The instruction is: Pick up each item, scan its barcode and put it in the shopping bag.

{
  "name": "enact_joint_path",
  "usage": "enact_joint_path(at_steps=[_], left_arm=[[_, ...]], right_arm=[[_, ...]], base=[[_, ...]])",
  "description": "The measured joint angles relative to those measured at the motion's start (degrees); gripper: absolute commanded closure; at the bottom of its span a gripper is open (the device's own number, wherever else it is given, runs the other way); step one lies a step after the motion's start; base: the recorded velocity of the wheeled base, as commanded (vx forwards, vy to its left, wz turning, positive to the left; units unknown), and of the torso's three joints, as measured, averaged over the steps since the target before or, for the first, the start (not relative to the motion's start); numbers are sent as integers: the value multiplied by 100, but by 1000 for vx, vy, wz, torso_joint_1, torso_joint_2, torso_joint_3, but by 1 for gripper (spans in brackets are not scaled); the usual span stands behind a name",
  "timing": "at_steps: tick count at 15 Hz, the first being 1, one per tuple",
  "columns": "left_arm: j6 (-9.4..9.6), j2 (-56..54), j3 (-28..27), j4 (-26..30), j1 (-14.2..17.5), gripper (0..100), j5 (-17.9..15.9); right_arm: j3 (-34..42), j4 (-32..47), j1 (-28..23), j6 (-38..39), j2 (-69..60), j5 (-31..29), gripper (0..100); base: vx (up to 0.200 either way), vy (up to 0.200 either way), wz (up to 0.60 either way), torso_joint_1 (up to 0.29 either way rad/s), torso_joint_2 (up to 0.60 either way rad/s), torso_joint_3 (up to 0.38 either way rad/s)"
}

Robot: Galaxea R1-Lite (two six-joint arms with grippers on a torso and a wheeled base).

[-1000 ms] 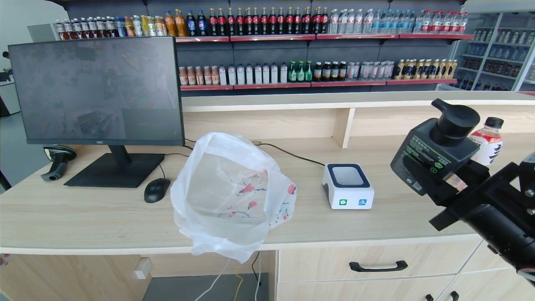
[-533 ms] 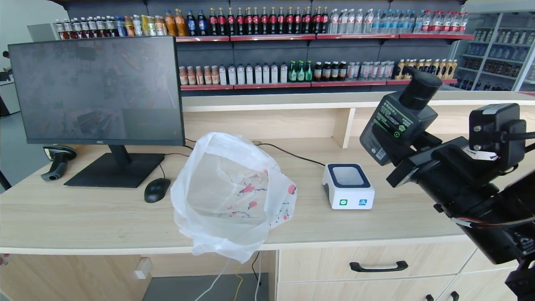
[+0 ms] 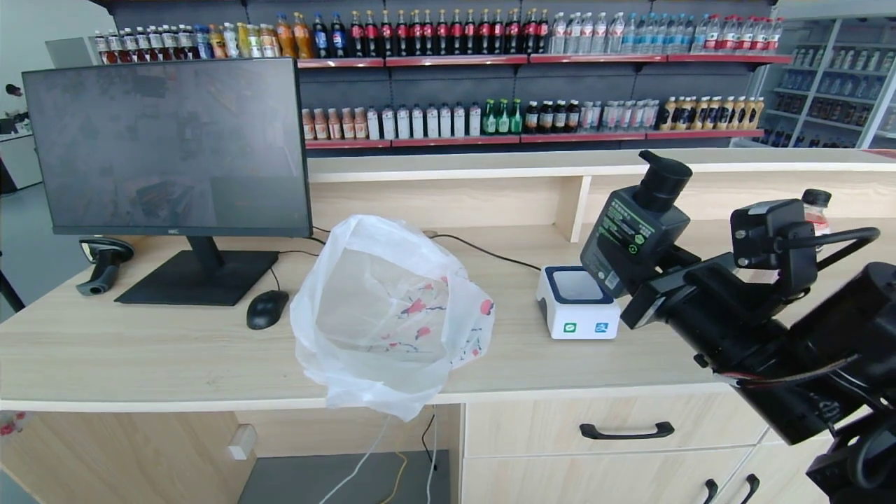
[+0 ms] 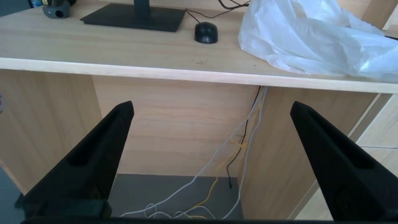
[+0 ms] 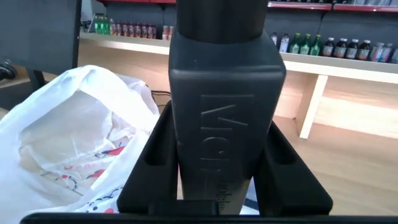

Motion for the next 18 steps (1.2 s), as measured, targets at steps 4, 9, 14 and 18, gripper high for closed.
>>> enact_joint_path(at_steps=[4, 9, 14, 18], left_arm=[[11, 0, 5, -5, 0, 0, 0], [4, 0, 7, 2, -2, 0, -2], [1, 0, 7, 0, 0, 0, 0], [11, 0, 7, -5, -2, 0, 0]], right_arm=[[40, 9, 4, 104, 37, 7, 100], [-12, -11, 69, 290, 50, 10, 100], [2, -9, 74, 295, 34, 11, 100], [41, -2, 111, 295, 30, 16, 100]], base=[[0, 100, 0, 12, 5, -1], [0, 200, 0, 8, 3, 2], [0, 200, 0, 0, 2, 4], [0, 0, 0, 0, 0, 0]])
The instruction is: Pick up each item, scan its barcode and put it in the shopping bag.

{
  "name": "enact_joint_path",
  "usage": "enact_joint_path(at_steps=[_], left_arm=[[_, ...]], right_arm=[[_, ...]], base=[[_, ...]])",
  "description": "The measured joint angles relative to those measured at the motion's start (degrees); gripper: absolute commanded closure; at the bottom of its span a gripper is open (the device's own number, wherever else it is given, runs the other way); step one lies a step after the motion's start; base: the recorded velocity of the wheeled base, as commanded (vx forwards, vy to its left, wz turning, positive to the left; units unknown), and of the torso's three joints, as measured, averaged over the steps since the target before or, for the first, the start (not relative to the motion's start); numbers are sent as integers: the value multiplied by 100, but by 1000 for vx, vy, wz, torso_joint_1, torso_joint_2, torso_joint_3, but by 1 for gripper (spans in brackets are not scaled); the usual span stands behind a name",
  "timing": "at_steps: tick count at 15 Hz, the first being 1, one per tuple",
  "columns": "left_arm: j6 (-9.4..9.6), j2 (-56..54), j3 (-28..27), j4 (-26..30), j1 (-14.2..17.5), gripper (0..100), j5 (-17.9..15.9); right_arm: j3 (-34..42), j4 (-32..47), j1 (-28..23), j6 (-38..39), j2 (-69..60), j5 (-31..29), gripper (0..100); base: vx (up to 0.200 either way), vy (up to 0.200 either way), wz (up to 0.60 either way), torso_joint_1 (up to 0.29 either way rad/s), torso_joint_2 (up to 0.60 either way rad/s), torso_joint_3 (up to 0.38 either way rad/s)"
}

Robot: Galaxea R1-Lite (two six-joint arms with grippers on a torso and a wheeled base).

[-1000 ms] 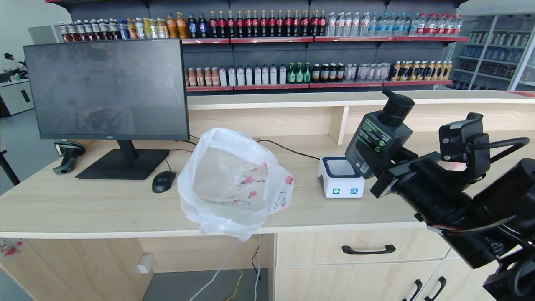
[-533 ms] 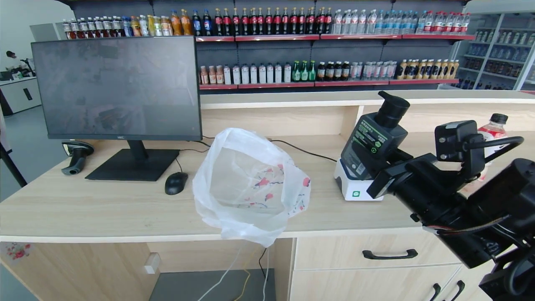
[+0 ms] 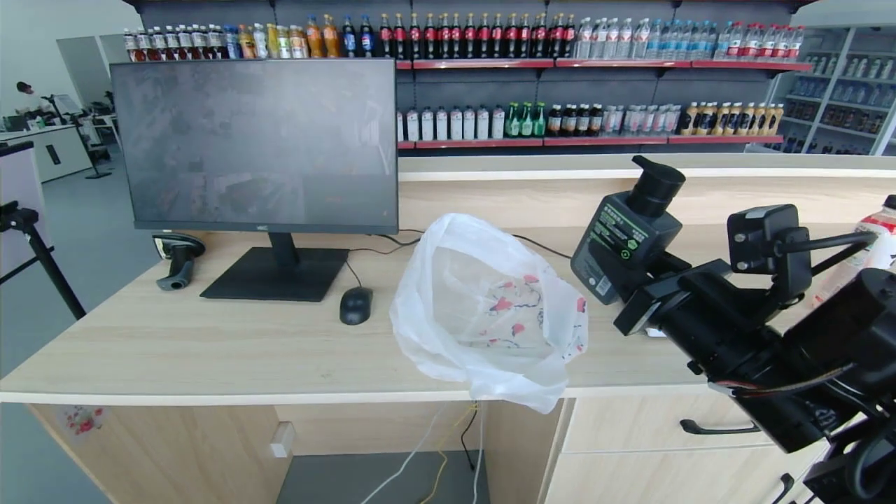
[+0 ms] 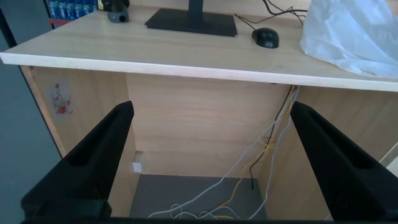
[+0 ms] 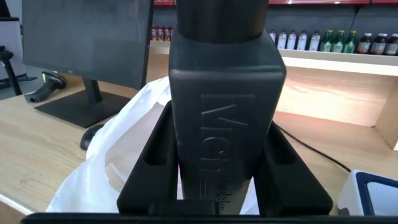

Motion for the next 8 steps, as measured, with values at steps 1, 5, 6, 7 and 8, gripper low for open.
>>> enact_joint_path(at_steps=[1, 5, 6, 7, 8], left_arm=[[1, 0, 0, -4, 2, 0, 0], [0, 0, 0, -6, 2, 0, 0], [1, 0, 0, -4, 2, 0, 0], [0, 0, 0, -4, 2, 0, 0], [-5, 0, 0, -1, 2, 0, 0]], right_arm=[[0, -6, -1, 2, -2, 7, 100], [7, -11, 18, 4, -9, 0, 100], [7, -26, 16, 4, -16, -2, 100], [30, 11, 11, 4, -11, -9, 100], [44, -6, 16, 4, -7, -9, 100]], base=[[0, 0, 0, 0, 0, 0], [200, 0, 0, -5, 4, 6], [0, 0, 0, 0, 0, 0], [0, 0, 0, 0, 0, 0], [0, 0, 0, 0, 0, 0]])
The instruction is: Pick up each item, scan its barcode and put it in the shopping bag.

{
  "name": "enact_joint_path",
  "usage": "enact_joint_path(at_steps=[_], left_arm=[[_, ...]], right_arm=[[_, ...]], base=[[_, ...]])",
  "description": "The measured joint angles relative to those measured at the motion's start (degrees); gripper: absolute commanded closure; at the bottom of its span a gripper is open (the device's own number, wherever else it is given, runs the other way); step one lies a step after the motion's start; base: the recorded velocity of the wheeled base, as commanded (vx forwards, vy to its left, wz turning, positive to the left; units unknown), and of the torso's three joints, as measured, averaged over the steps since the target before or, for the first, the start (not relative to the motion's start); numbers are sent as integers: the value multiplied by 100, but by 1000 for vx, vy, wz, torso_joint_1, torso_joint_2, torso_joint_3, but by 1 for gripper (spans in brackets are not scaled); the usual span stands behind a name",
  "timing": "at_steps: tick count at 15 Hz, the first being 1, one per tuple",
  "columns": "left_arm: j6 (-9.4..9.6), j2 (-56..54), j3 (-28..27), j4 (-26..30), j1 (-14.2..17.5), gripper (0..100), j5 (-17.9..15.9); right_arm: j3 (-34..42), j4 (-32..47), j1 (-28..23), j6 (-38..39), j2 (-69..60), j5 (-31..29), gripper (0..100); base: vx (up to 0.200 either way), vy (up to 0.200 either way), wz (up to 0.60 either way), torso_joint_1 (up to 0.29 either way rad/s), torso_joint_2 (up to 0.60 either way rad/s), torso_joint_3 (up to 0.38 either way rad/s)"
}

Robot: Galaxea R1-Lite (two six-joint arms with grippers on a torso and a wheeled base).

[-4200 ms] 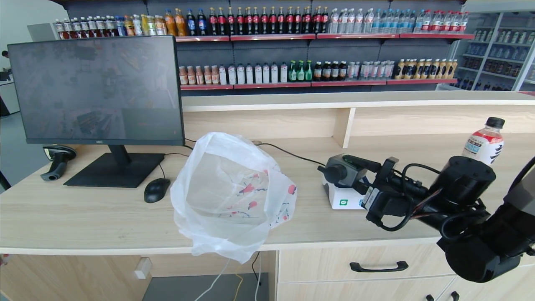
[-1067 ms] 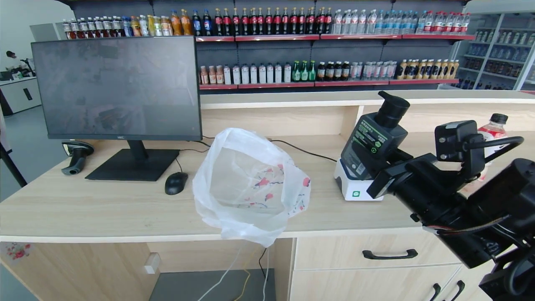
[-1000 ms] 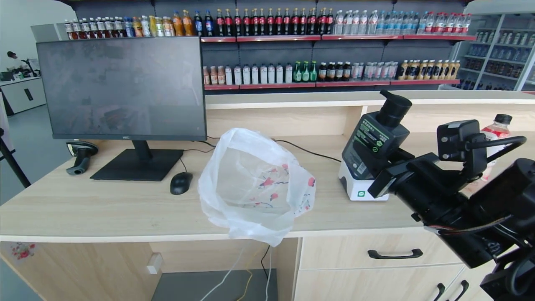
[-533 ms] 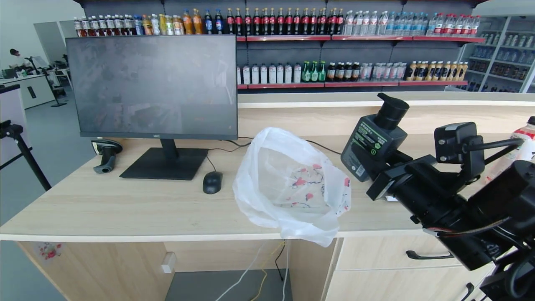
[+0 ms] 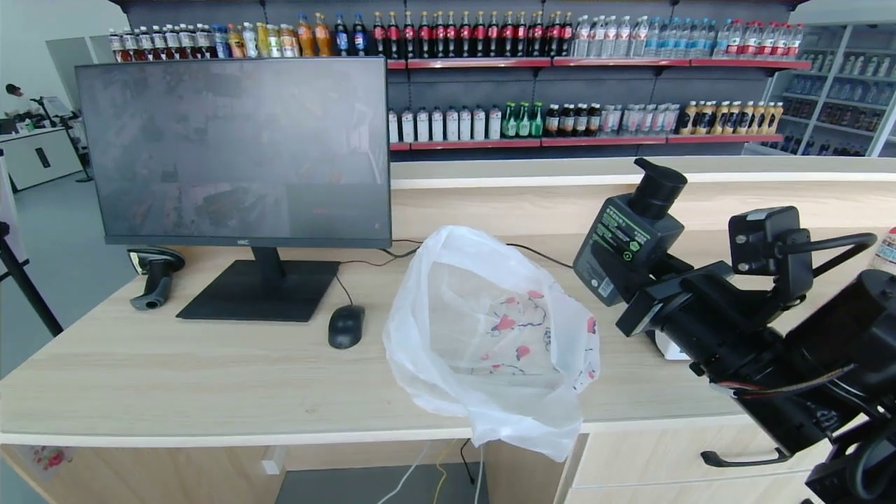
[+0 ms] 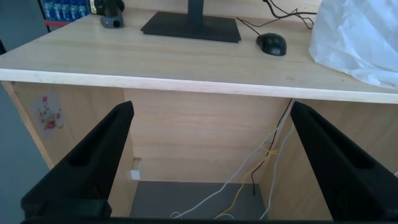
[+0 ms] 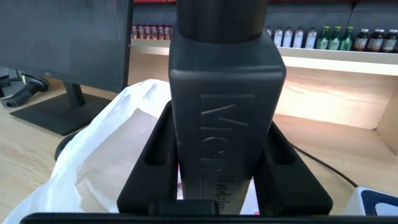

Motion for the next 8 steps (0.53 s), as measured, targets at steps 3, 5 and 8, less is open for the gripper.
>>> enact_joint_path(at_steps=[3, 5, 8], left_arm=[[-5, 0, 0, 0, 0, 0, -2], [-5, 0, 0, 0, 0, 0, 0], [-5, 0, 0, -2, 5, 0, 0]], right_arm=[[-6, -16, 6, 0, 32, 0, 100], [2, 6, 30, 0, 40, 6, 100], [20, -20, 39, 0, 49, 4, 100]], base=[[0, 0, 0, 0, 0, 0], [0, 0, 600, -5, -10, 7], [0, 0, 200, -1, 1, -1]])
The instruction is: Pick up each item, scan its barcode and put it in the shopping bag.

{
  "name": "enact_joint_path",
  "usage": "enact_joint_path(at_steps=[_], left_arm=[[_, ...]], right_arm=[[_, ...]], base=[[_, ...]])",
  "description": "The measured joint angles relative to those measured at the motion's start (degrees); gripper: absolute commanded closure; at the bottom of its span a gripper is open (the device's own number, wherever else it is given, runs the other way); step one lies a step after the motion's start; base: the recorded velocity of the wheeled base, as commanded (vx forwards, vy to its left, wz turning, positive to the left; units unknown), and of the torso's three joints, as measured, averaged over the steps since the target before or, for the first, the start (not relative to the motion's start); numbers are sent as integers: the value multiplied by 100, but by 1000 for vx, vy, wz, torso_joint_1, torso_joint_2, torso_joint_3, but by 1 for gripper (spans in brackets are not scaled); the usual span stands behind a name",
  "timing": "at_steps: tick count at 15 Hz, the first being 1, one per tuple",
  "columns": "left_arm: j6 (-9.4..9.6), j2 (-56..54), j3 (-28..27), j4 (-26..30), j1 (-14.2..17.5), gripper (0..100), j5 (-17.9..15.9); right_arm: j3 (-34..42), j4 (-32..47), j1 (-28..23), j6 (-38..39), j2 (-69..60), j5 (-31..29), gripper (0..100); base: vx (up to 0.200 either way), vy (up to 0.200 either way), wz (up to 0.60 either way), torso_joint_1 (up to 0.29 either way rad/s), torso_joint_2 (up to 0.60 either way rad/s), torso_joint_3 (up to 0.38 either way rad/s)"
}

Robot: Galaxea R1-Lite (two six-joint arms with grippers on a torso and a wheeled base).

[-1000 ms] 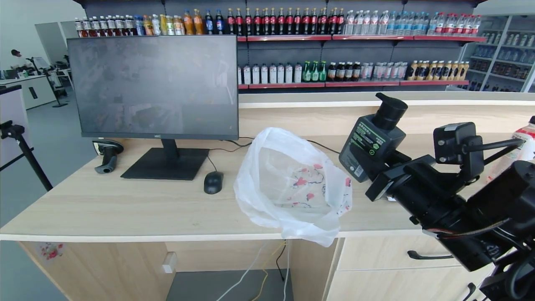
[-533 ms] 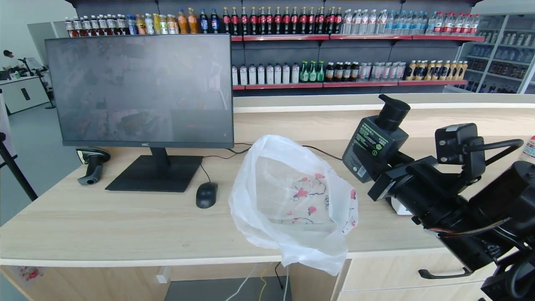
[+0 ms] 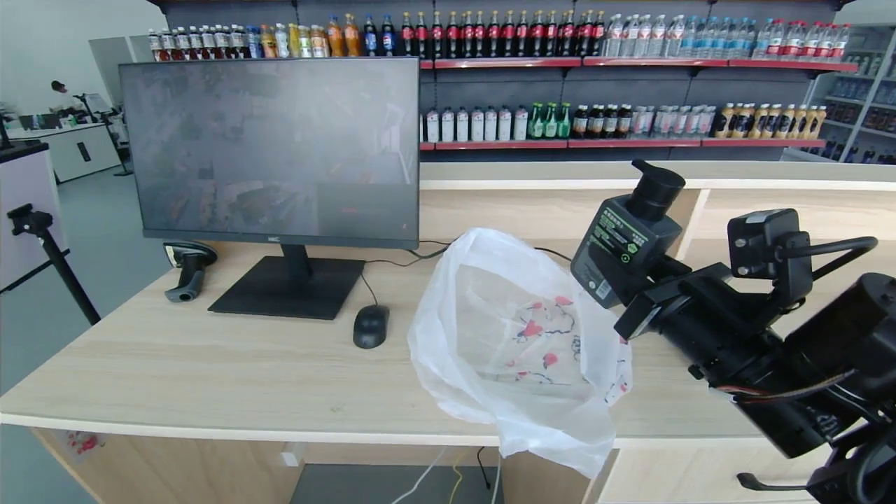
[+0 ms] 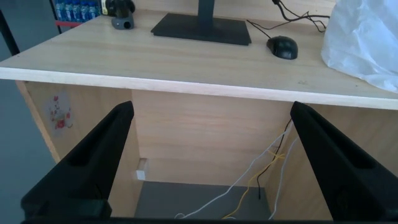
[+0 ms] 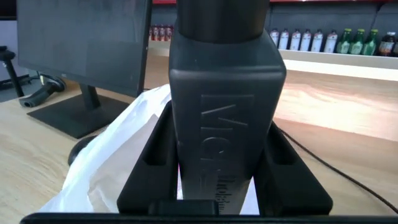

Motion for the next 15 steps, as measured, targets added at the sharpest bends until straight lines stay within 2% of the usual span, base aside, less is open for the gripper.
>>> enact_joint_path(at_steps=[4, 7, 15], left_arm=[[-6, 0, 0, 0, -2, 0, 0], [-9, 0, 0, 0, -5, 0, 0], [-4, 0, 0, 0, -5, 0, 0]], right_arm=[[-54, 23, 13, 0, 129, -1, 100], [-133, 22, 228, 7, 433, 24, 100], [-841, 22, 408, 27, 1751, 29, 100]], base=[[0, 0, 0, 0, 0, 0], [0, 0, 0, 0, 0, 0], [0, 0, 0, 0, 0, 0]])
